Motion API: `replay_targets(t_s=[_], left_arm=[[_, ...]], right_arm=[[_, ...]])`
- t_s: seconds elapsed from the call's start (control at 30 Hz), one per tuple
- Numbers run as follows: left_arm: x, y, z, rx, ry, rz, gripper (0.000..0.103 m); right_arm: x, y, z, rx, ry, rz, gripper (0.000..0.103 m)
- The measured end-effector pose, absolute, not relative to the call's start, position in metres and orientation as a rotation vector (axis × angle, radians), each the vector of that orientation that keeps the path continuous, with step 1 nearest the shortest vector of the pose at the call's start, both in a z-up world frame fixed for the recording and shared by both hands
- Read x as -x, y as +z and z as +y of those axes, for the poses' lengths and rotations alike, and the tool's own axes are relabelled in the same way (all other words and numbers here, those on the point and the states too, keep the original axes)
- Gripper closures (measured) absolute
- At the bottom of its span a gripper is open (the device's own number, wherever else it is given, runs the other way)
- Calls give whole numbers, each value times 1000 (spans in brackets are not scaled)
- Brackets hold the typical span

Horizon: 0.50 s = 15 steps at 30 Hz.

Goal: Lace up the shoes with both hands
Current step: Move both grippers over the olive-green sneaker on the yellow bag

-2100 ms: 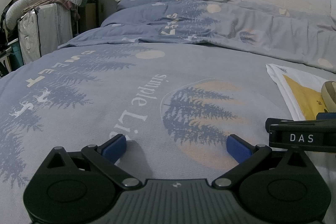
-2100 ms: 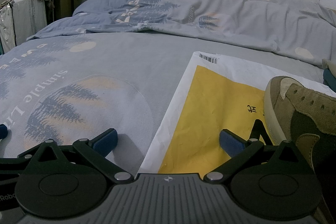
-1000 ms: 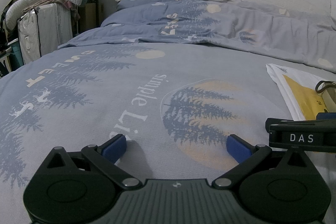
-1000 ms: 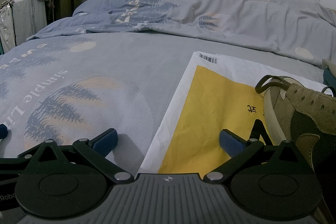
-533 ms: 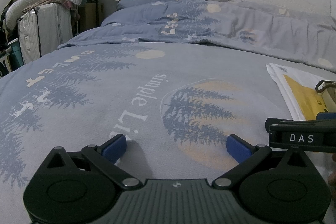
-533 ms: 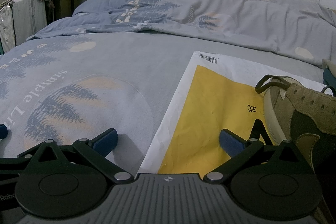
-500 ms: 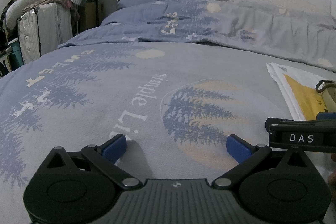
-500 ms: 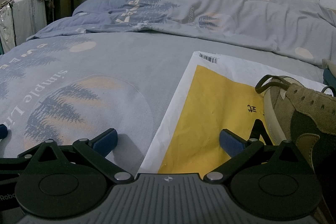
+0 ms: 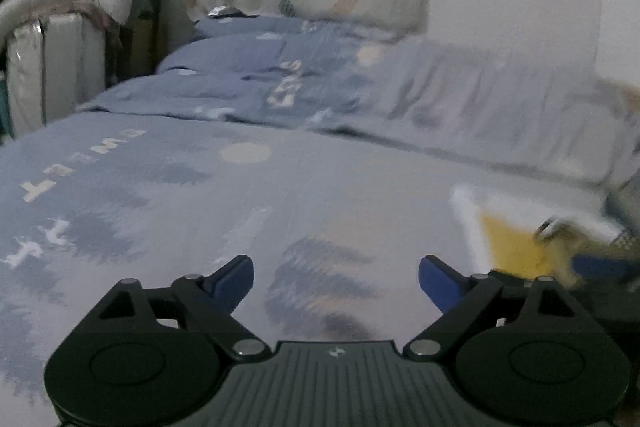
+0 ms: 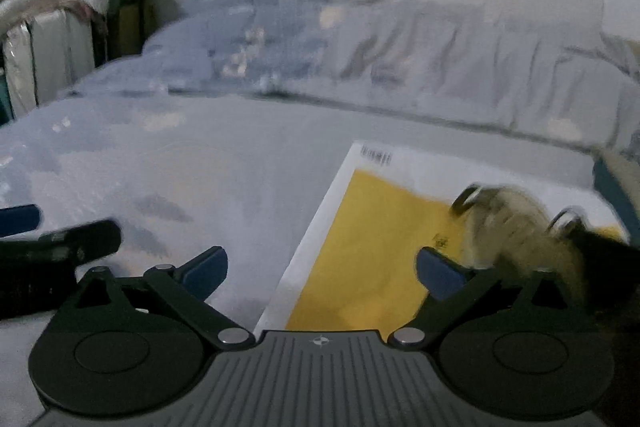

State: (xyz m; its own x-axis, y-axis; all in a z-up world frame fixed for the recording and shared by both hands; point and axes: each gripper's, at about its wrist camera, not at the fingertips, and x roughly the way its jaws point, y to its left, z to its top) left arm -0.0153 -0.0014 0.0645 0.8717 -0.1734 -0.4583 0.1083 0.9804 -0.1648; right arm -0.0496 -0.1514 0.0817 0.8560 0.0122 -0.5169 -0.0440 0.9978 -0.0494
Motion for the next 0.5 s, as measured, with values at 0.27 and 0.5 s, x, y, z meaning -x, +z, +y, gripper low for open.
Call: replay_targets(t_s=[0.27, 0.5], left_arm=[[51, 86, -28, 238, -388, 372, 12], [87, 85, -78, 278, -637, 434, 12]], right_arm=[[125, 147, -200, 104, 15, 394, 15], [170, 175, -281, 38, -131, 318, 16]])
